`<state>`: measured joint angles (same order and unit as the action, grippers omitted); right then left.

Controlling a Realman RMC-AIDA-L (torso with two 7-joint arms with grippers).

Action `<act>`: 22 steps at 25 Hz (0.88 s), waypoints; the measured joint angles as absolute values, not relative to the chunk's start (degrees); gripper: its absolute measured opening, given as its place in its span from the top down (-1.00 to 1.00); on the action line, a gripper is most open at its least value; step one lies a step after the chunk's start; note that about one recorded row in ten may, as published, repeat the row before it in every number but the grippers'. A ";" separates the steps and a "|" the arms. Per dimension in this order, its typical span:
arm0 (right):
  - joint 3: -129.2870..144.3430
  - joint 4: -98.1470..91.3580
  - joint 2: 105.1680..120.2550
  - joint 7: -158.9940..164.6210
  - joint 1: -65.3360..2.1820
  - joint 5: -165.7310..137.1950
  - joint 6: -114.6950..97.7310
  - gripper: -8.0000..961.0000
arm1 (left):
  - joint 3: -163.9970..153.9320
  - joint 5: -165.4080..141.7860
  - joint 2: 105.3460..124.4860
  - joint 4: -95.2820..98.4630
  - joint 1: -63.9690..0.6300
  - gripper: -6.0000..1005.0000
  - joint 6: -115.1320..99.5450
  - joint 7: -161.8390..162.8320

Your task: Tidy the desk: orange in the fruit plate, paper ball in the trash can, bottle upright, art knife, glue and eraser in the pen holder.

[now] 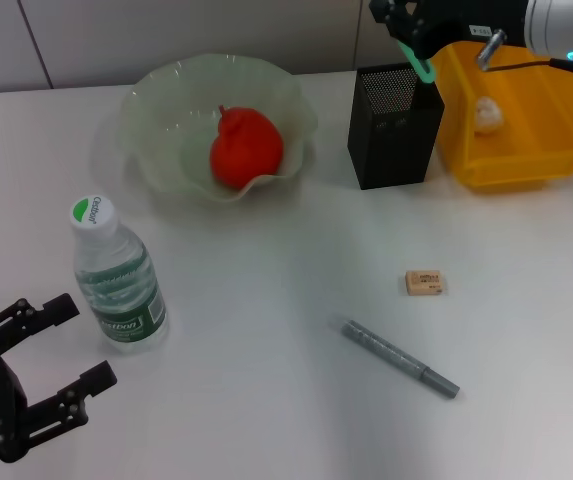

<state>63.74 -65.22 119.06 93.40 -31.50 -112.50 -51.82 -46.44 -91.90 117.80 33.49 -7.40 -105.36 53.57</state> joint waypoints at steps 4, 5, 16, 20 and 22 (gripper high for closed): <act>62.93 -62.05 119.09 86.34 -31.18 -106.01 -51.07 0.49 | -46.41 -92.04 117.85 33.49 -7.84 -0.57 -105.18 54.35; 62.19 -59.82 118.98 82.51 -31.17 -101.93 -51.24 0.48 | -46.41 -92.07 117.88 33.48 -7.92 -0.57 -105.16 54.48; 60.30 -51.87 118.87 74.71 -33.78 -98.69 -50.74 0.44 | -46.40 -92.11 118.04 33.49 -8.35 -0.57 -105.00 55.61; 59.58 -49.36 118.91 72.52 -34.74 -98.52 -50.72 0.43 | -46.40 -92.11 118.04 33.49 -8.41 -0.57 -104.72 55.66; 59.37 -48.65 118.92 71.60 -35.03 -98.16 -50.62 0.42 | -46.40 -92.11 118.07 33.49 -8.44 -0.57 -104.59 55.72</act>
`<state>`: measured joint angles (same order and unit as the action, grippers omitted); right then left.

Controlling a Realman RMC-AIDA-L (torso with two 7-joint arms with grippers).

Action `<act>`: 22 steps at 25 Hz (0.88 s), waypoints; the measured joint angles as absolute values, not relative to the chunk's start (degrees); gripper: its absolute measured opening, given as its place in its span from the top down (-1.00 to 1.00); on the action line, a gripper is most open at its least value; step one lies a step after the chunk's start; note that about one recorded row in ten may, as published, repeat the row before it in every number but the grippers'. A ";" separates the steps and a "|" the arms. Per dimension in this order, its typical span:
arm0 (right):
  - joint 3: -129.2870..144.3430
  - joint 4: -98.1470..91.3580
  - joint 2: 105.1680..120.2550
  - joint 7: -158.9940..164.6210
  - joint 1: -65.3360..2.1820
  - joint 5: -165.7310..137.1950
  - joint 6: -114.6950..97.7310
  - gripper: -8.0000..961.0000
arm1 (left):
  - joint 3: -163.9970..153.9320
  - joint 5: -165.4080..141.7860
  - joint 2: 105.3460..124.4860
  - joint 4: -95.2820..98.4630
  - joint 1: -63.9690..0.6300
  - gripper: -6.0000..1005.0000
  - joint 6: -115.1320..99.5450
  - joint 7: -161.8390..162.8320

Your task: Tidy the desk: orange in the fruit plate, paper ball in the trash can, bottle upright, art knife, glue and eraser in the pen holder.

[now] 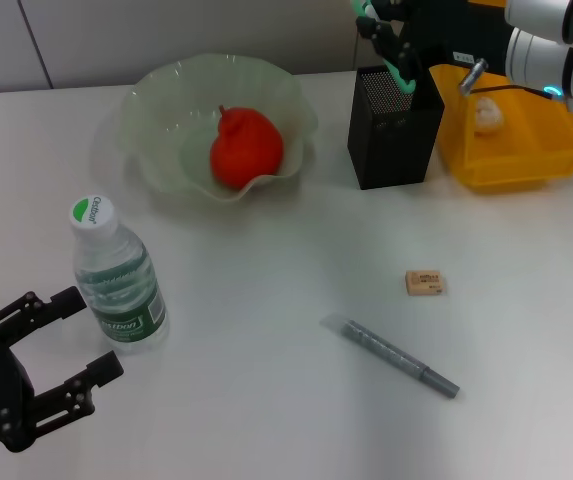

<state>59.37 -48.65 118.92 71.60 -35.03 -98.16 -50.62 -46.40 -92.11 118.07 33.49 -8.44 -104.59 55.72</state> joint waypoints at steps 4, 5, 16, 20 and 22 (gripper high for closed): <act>57.89 -46.35 118.76 71.30 -36.25 -97.18 -50.59 0.40 | -46.41 -92.11 118.12 33.48 -8.44 -0.57 -104.43 56.03; 57.45 -45.45 118.66 71.30 -36.68 -97.13 -50.50 0.40 | -46.42 -92.11 118.12 33.49 -8.44 -0.57 -104.43 56.16; 57.29 -45.73 118.56 72.00 -36.41 -97.31 -49.76 0.03 | -46.54 -92.11 118.13 33.48 -8.44 -0.57 -104.41 56.43; 58.19 -51.45 118.74 78.66 -34.04 -100.11 -53.08 -0.24 | -46.45 -92.11 118.13 33.49 -8.43 -0.57 -104.52 56.16; 58.91 -56.41 118.84 85.59 -32.50 -104.12 -55.79 -0.38 | -46.43 -92.11 118.13 33.49 -8.40 -0.57 -104.67 56.01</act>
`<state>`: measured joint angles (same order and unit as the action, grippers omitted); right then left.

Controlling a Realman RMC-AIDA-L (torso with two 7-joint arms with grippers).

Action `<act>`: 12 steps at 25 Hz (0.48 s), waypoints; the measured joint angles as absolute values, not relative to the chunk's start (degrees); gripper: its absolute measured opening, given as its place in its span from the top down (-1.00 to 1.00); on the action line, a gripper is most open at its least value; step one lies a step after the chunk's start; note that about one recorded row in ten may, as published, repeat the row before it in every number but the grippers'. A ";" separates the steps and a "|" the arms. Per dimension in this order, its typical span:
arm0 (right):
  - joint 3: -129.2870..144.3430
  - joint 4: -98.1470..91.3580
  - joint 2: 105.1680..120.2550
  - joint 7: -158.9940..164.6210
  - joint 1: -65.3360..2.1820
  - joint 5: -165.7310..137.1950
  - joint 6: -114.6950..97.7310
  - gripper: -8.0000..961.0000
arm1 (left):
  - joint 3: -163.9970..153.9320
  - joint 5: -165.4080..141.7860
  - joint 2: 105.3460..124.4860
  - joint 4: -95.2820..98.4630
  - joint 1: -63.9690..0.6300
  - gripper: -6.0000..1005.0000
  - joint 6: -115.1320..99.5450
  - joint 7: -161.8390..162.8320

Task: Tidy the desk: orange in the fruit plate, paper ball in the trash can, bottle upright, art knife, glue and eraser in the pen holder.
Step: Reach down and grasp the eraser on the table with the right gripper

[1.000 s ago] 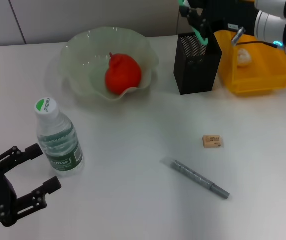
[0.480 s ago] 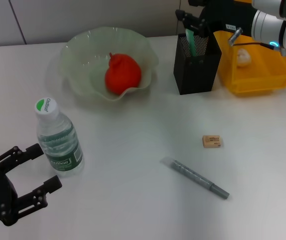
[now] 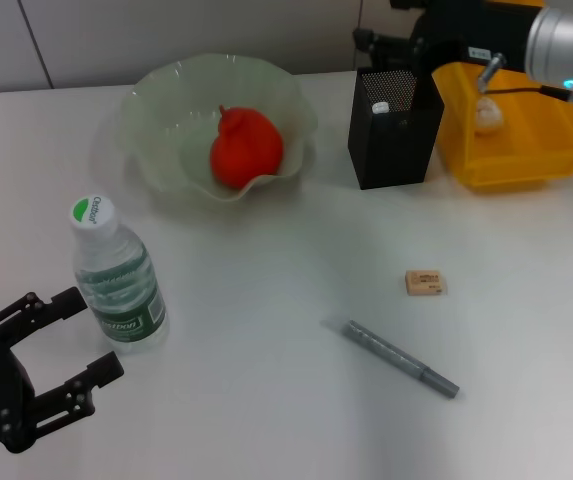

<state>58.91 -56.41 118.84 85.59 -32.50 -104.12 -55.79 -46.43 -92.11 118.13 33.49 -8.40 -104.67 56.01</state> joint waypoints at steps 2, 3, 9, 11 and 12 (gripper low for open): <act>59.80 -61.72 118.89 93.38 -31.30 -109.45 -58.67 -0.38 | -46.45 -92.11 118.11 33.49 -8.36 -0.57 -104.79 55.94; 60.24 -64.79 118.90 97.52 -30.81 -112.65 -60.54 -0.38 | -46.51 -92.10 118.09 33.49 -8.35 -0.57 -104.82 55.90; 61.65 -79.49 118.95 118.07 -30.82 -130.93 -74.76 -0.37 | -46.86 -92.13 118.03 33.54 -8.41 -0.57 -104.78 55.82; 62.80 -82.77 118.99 122.29 -31.51 -135.17 -78.80 -0.37 | -46.86 -92.15 118.03 33.65 -8.44 -0.57 -104.75 55.81; 63.25 -84.07 118.98 124.37 -32.12 -137.58 -81.13 -0.37 | -46.86 -92.15 118.03 33.76 -8.48 -0.57 -104.75 55.81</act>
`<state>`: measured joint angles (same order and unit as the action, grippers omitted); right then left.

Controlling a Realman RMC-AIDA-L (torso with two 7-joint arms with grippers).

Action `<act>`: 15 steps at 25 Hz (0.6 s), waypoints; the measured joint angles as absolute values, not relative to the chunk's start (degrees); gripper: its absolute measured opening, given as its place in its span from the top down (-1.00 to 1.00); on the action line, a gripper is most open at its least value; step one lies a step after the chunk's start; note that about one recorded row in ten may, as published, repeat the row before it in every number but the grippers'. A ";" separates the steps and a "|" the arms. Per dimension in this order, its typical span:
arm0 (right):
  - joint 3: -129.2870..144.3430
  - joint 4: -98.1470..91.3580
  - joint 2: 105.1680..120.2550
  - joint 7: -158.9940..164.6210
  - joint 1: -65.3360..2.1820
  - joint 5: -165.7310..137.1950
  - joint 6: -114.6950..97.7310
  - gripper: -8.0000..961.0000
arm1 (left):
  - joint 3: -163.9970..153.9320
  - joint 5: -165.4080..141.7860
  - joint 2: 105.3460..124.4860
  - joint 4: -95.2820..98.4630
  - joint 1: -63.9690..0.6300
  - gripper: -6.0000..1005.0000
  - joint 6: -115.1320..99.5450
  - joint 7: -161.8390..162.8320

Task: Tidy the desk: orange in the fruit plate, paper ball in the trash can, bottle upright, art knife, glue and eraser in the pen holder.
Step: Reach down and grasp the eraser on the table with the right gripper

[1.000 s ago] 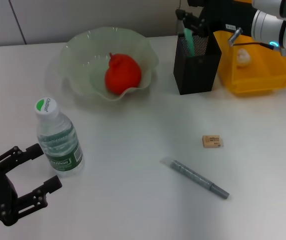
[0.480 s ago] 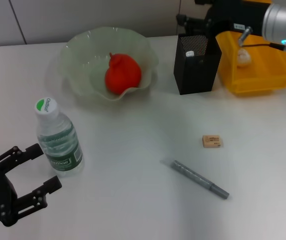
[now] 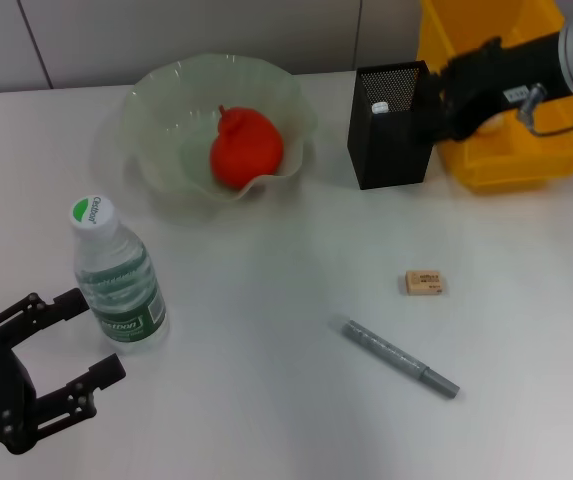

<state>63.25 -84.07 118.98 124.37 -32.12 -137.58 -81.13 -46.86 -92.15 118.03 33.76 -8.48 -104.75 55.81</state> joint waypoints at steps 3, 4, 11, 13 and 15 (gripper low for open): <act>63.78 -85.77 118.85 129.11 -34.91 -143.80 -87.90 -0.37 | -46.85 -92.17 118.03 33.89 -8.52 -0.57 -104.78 55.81; 63.83 -85.51 118.84 130.38 -36.17 -145.65 -90.15 -0.37 | -46.85 -92.18 118.03 33.89 -8.52 -0.57 -104.78 55.80; 64.39 -71.98 118.85 132.35 -44.29 -154.76 -97.16 -0.37 | -46.84 -92.20 118.07 33.62 -8.53 -0.57 -104.78 55.71; 64.82 -70.16 118.87 132.10 -44.70 -154.90 -96.64 -0.37 | -46.84 -92.20 118.11 33.58 -8.53 -0.57 -104.78 55.66; 65.93 -67.59 118.88 131.68 -45.16 -155.09 -95.49 -0.37 | -46.84 -92.20 118.13 33.57 -8.53 -0.57 -104.77 55.65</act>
<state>65.93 -67.59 118.88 131.68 -45.16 -155.09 -95.49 -46.84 -92.20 118.13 33.57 -8.53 -104.77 55.65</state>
